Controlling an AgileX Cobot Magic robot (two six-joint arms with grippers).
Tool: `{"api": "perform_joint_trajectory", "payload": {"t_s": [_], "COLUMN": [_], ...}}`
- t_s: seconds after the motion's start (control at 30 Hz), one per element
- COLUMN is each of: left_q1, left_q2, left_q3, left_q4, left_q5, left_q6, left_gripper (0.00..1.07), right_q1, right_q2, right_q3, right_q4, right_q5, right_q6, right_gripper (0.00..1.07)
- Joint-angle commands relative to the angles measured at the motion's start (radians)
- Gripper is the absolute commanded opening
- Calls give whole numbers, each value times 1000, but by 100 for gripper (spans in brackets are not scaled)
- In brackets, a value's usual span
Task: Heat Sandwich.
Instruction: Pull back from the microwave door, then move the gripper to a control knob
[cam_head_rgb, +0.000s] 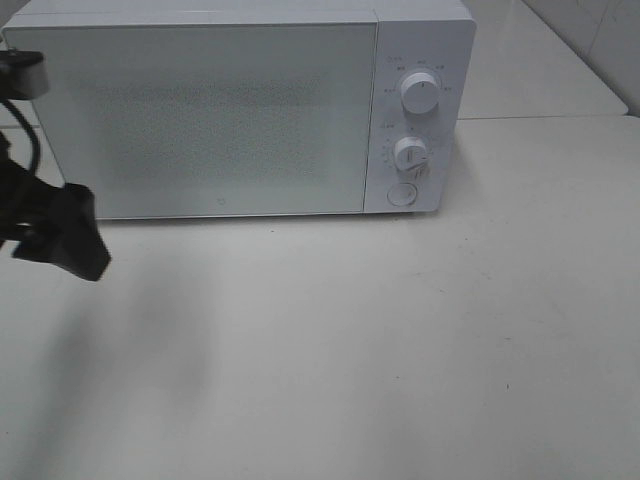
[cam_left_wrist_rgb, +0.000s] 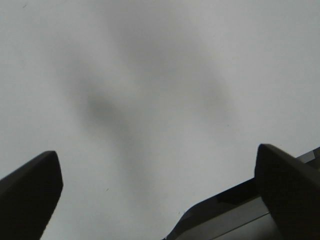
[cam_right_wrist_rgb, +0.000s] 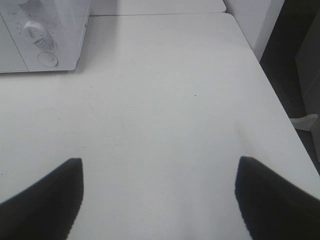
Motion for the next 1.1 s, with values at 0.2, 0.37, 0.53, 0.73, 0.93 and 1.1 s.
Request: {"api": "perform_joint_trajectory", "payload": {"t_s": [0.2,0.37,0.53,0.73,0.93,1.1], "left_q1": [247,337,356,356,356,356], "left_q2": [-88,-147,-231,-386,-616,-780], "left_q3": [-15,-15,-6,107,248,310], "left_q4": [-20,-19,-9,12,28,45], "left_q5": [162,219,270,248,241,241], "left_q6": [-56,-63,-63,-62,-63,-63], "left_gripper": [98,98,98,98,98,98], "right_q1": [-9,-9,-9,-9,-9,-9], "right_q2": [-27,-27,-27,-27,-27,-27], "right_q3": [0,0,0,0,0,0], "right_q4": [-3,-3,-3,-3,-3,-3], "right_q5": [-14,-14,-14,-14,-14,-14], "right_q6": [-7,-7,-7,-7,-7,-7], "right_gripper": [76,76,76,76,76,76]}}
